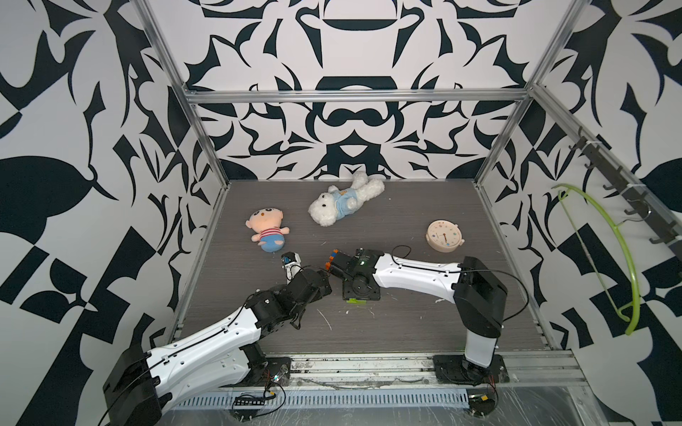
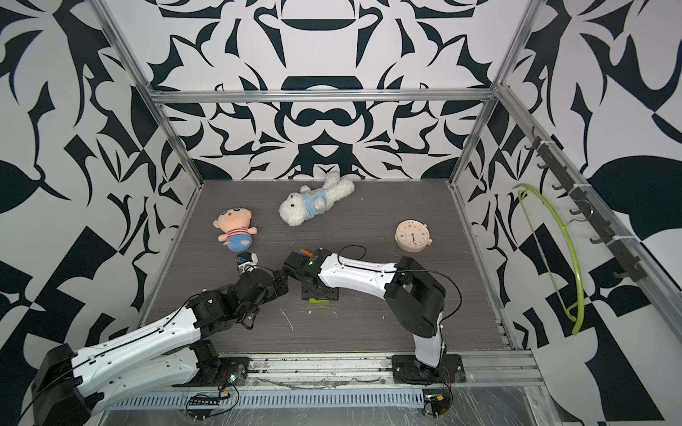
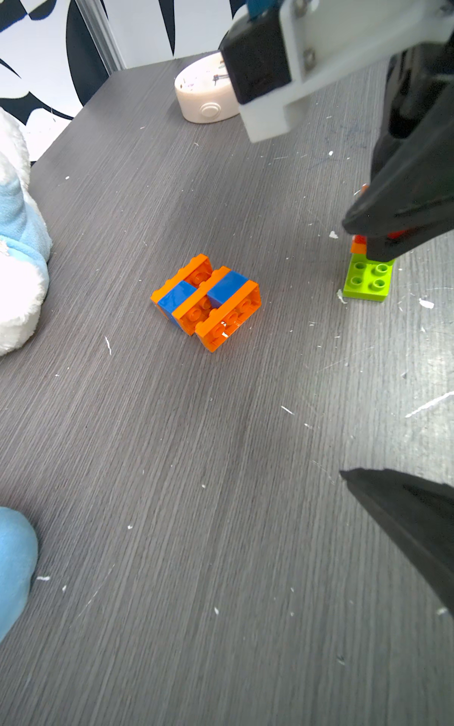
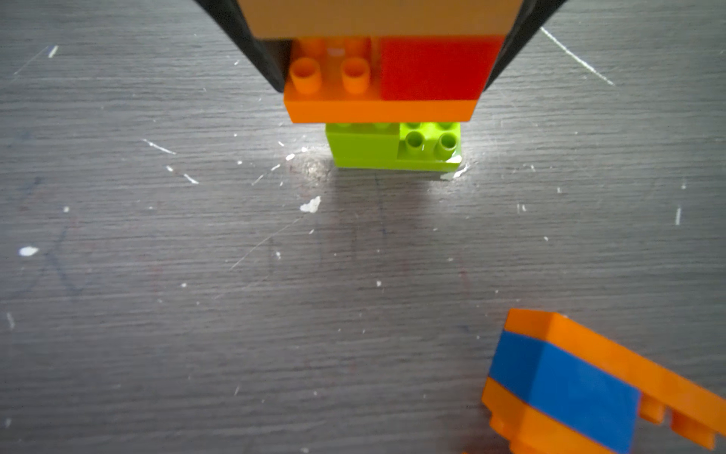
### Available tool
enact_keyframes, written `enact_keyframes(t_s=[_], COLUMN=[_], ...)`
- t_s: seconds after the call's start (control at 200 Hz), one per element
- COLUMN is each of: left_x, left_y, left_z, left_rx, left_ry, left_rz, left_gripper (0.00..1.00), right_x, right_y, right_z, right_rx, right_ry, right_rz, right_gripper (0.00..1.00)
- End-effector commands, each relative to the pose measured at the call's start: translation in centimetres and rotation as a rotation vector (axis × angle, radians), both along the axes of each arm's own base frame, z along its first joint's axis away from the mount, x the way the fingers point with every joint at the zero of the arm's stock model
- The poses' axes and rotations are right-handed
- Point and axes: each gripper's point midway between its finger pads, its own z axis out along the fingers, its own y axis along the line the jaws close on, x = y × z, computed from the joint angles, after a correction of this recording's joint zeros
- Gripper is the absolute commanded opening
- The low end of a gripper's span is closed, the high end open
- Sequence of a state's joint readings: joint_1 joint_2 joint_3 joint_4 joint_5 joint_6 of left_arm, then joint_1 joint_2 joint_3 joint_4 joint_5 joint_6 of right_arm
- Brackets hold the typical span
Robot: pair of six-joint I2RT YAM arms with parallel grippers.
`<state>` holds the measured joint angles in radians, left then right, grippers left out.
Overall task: Assemble the number 5 with lego
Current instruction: Assemble the lego brick with the lego brick.
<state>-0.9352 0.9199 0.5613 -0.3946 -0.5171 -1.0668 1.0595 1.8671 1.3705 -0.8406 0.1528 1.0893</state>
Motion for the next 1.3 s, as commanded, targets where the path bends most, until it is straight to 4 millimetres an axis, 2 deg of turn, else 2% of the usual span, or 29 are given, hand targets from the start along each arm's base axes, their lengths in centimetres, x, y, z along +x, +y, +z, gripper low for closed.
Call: enact_keyframes(t_s=[0.0,0.575,1.295], left_x=[-0.2,-0.2,-0.1], left_y=[0.6,0.6,0.2], left_z=[-0.9,-1.0,-1.2], left_rx=[0.033,0.024,0.032], left_ry=[0.019,0.019,0.028], left_rz=[0.007,0.007,0.000], left_gripper=[0.99,0.99,0.99], right_x=[0.0,-0.1,0.1], right_y=[1.1,1.1,0.0], right_z=[0.9,0.0,-1.5], right_rx=[0.020,-0.003,-0.060], right_ry=[-0.014,-0.006,0.012], right_rz=[-0.010,0.002,-0.039], right_gripper=[0.65,0.65,0.64])
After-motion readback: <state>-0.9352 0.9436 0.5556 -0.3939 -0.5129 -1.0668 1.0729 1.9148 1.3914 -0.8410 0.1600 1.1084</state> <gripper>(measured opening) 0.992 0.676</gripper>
